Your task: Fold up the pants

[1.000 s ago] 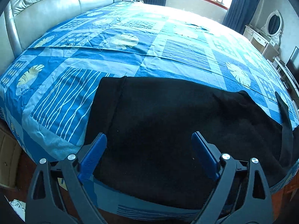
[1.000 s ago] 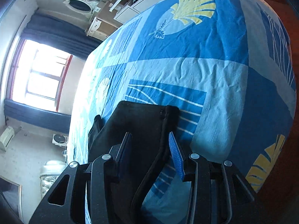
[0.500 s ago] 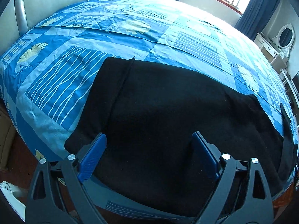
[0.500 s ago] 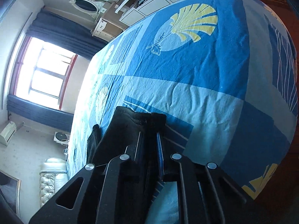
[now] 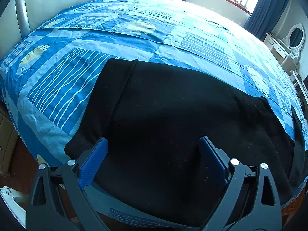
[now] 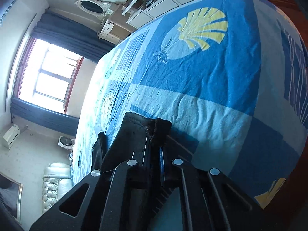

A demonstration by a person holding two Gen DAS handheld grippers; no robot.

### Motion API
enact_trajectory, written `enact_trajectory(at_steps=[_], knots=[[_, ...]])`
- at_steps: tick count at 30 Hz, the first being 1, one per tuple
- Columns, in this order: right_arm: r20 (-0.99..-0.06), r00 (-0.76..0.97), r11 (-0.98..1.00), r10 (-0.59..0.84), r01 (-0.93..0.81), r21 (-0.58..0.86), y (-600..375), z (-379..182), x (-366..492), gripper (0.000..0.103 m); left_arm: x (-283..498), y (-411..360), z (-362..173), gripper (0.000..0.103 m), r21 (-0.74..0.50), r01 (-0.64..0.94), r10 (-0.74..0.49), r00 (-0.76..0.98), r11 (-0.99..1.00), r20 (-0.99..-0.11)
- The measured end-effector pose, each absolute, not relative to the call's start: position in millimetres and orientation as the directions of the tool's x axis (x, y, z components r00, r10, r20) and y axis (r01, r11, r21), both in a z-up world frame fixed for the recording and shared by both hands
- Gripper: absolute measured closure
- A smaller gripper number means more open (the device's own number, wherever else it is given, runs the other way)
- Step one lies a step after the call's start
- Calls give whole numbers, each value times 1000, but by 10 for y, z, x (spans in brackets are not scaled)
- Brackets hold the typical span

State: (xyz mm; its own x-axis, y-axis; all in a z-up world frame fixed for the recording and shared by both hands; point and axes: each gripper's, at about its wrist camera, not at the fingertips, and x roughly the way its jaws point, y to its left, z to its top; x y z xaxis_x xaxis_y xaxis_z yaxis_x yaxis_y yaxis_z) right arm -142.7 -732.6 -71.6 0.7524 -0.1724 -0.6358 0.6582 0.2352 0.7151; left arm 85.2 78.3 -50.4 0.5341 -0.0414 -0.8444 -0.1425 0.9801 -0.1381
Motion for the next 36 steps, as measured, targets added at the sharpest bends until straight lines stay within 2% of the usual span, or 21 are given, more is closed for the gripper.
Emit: enact_trajectory(at_steps=[3, 8, 10, 11, 15, 17, 22, 26, 30, 33, 36], knots=[[-686, 711, 219, -153, 702, 678, -7365, -953, -1505, 97, 850, 775, -514, 7, -138, -134, -45, 540, 981, -840], [-646, 749, 170, -147, 662, 730, -7382, -952, -1631, 93, 841, 762, -525, 5, -132, -113, -49, 547, 985, -835], [-651, 740, 116, -169, 671, 733, -7361, -890, -1702, 82, 831, 770, -525, 5, -139, -107, -57, 552, 984, -832], [-666, 720, 103, -198, 691, 716, -7331, -826, -1713, 79, 824, 775, -526, 5, -141, -103, -61, 554, 985, -830], [-677, 612, 88, -408, 765, 638, -7239, -427, -1817, 63, 808, 777, -531, 5, -146, -94, -69, 559, 985, -826], [-652, 623, 144, -432, 762, 632, -7171, -237, -1684, 63, 812, 787, -530, 4, -154, -94, -76, 560, 984, -825], [-688, 694, 483, -214, 687, 543, -6646, 77, -414, 63, 830, 800, -537, 2, -177, -96, -93, 561, 980, -822], [-768, 639, 689, -34, 571, 446, -5976, 6, 838, 62, 837, 793, -539, 2, -178, -109, -87, 562, 978, -822], [-860, 507, 788, -50, 549, 278, -5493, -270, 1866, 62, 838, 816, -534, 2, -195, -108, -102, 561, 975, -822], [-910, 395, 794, -125, 590, 146, -5375, -482, 2346, 61, 841, 822, -533, 2, -203, -108, -109, 561, 973, -821], [-930, 295, 805, -219, 593, -2, -5316, -619, 2565, 54, 837, 797, -539, 2, -186, -101, -98, 562, 977, -822]])
